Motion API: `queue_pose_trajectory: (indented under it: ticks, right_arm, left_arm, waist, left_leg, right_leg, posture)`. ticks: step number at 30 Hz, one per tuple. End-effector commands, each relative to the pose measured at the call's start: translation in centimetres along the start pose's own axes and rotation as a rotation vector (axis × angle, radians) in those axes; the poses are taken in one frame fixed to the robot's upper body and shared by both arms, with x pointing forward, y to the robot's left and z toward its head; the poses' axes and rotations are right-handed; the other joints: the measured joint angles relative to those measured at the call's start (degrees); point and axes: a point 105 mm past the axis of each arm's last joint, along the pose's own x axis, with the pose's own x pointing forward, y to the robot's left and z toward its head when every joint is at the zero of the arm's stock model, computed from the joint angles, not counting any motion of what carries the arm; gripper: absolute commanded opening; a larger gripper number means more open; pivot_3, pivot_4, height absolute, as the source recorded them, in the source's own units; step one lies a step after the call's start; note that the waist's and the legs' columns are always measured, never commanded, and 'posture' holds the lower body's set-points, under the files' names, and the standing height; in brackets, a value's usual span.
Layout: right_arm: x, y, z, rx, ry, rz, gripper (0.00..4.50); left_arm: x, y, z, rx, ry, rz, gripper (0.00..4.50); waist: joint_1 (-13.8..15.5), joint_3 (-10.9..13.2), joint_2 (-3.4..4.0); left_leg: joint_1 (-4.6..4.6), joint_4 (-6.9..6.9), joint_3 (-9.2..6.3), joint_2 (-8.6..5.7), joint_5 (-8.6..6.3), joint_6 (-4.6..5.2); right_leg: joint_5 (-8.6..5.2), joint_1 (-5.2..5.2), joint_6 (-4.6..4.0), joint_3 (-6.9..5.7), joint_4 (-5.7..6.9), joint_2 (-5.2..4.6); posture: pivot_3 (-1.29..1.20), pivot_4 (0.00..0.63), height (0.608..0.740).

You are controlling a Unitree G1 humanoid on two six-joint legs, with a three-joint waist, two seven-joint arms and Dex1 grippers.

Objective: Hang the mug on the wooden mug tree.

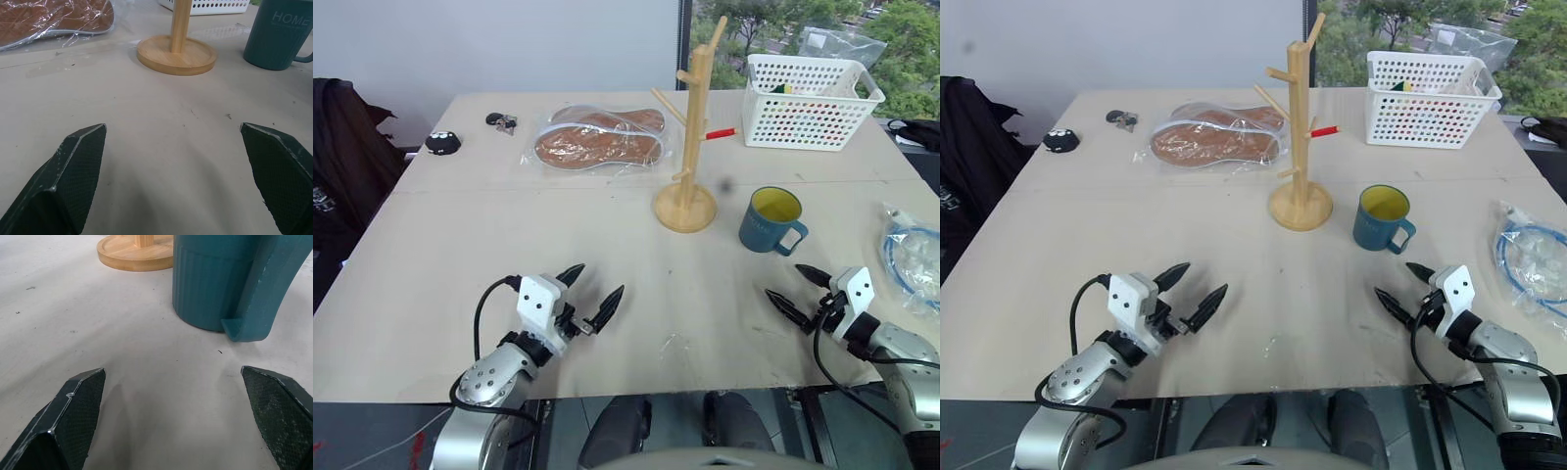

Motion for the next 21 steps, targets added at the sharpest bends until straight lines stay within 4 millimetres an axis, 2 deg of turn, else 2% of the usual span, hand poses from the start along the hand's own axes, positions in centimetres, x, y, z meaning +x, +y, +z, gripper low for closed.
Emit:
queue_pose_trajectory:
  ticks: [1, 3, 7, 12, 21]
  right_arm:
    - [0.1, 0.3, 0.8, -0.046, -0.005, 0.021, 4.47]
    - [0.1, 0.5, 0.5, -0.054, 0.019, 0.019, 4.47]
    - [0.3, 0.5, 1.2, -0.048, 0.006, 0.009, 4.47]
    - [0.5, 1.1, 0.7, -0.091, 0.044, 0.027, 4.47]
    - [0.3, 1.6, 1.3, -0.047, 0.014, -0.038, 4.47]
  left_arm:
    - [-0.5, 0.0, 0.4, 0.007, -0.01, -0.016, 4.5]
    - [-0.9, 0.0, 0.5, 0.001, 0.001, -0.021, 4.5]
    - [-1.2, -0.2, 0.7, 0.001, 0.012, -0.055, 4.5]
    - [-0.8, 0.2, 0.8, 0.004, 0.007, -0.049, 4.5]
    - [-0.2, -0.3, 0.3, 0.001, 0.014, -0.097, 4.5]
  waist:
    - [0.0, 0.0, 0.0]
    - [-0.1, 0.0, 0.02]
    - [0.0, 0.1, 0.08]
    - [0.1, 0.1, 0.09]
    - [0.1, 0.2, 0.14]
  left_leg:
    - [0.0, 0.0, 0.0, 0.0, 0.0, 0.0]
    - [0.0, -0.03, 0.0, 0.01, -0.01, 0.0]
    - [-0.03, -0.06, -0.01, 0.02, -0.01, 0.01]
    - [-0.03, -0.06, -0.03, 0.03, -0.01, 0.01]
    - [-0.06, -0.1, -0.05, 0.04, -0.02, 0.0]
  right_leg:
    - [0.0, 0.0, 0.0, 0.0, 0.0, 0.0]
    - [0.0, 0.0, 0.0, 0.0, -0.04, 0.0]
    - [0.0, -0.01, 0.0, -0.03, -0.07, -0.01]
    - [0.0, 0.0, 0.0, -0.06, -0.08, -0.01]
    - [0.0, -0.01, 0.0, -0.09, -0.14, -0.01]
  posture:
    - [0.0, 0.15, 0.74]
    - [0.0, 0.15, 0.74]
    - [0.0, 0.15, 0.74]
    - [0.0, 0.15, 0.74]
    - [0.0, 0.15, 0.74]
